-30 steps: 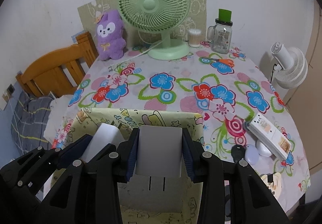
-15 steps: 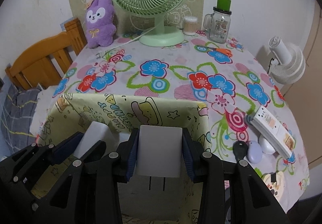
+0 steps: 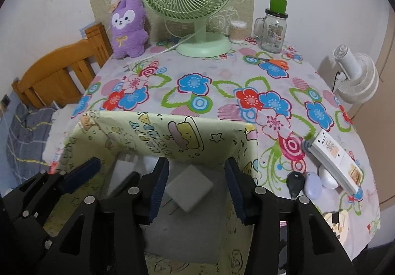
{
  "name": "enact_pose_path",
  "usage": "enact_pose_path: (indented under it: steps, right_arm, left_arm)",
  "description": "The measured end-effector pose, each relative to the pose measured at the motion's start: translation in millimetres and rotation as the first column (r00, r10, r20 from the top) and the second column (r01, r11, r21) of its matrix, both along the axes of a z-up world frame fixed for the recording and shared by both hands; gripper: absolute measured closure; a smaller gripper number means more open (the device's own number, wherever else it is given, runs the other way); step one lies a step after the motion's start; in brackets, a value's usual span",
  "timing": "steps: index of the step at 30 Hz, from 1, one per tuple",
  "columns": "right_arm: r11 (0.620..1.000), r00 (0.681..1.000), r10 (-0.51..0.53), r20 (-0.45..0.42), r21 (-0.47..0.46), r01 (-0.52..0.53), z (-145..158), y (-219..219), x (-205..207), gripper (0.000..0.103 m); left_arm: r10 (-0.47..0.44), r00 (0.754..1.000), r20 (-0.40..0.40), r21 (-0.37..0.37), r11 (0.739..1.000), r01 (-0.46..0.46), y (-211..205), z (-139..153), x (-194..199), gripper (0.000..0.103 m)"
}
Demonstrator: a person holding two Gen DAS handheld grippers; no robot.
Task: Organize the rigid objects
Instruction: 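Lower the charger into the box and open the right gripper, then withdraw the right gripper from the box back toward the table objects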
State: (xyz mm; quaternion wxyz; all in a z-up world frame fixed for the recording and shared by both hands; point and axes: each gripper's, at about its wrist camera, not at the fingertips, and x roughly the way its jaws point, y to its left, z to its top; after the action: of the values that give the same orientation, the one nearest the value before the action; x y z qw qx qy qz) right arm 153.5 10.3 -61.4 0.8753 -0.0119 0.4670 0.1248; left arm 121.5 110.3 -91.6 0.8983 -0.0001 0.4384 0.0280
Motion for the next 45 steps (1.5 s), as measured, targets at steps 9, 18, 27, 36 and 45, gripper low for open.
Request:
enact_pose_path:
  steps: [9,18,27,36,45]
  right_arm:
    - [1.0,0.998,-0.007,0.065,-0.027,0.009,19.5,-9.5,-15.3,0.024]
    - [0.999,0.996,-0.015,0.086,-0.029,0.018,32.8,-25.7,-24.2,0.015]
    - [0.999,0.994,-0.019,0.108,-0.033,0.022,42.2,-39.1,-31.8,0.009]
    - [1.0,0.993,-0.011,0.117,-0.027,0.015,49.1,-57.3,-37.9,0.008]
    - [0.999,0.989,-0.005,0.146,-0.035,0.01,57.8,-77.1,-45.8,0.008]
  left_arm:
    - [0.001,0.999,0.032,0.014,1.0,-0.001,-8.8,14.1,-12.6,0.027]
    - [-0.008,0.998,0.063,0.027,1.0,0.006,-24.2,27.9,-22.8,0.023]
    - [-0.026,0.997,0.074,0.027,0.999,0.024,-39.2,35.8,-29.9,0.018]
    - [-0.036,0.994,0.104,0.029,0.999,0.033,-58.5,43.3,-38.4,0.009]
    - [-0.055,0.993,0.109,0.001,0.998,0.055,-76.5,48.5,-43.7,0.007]
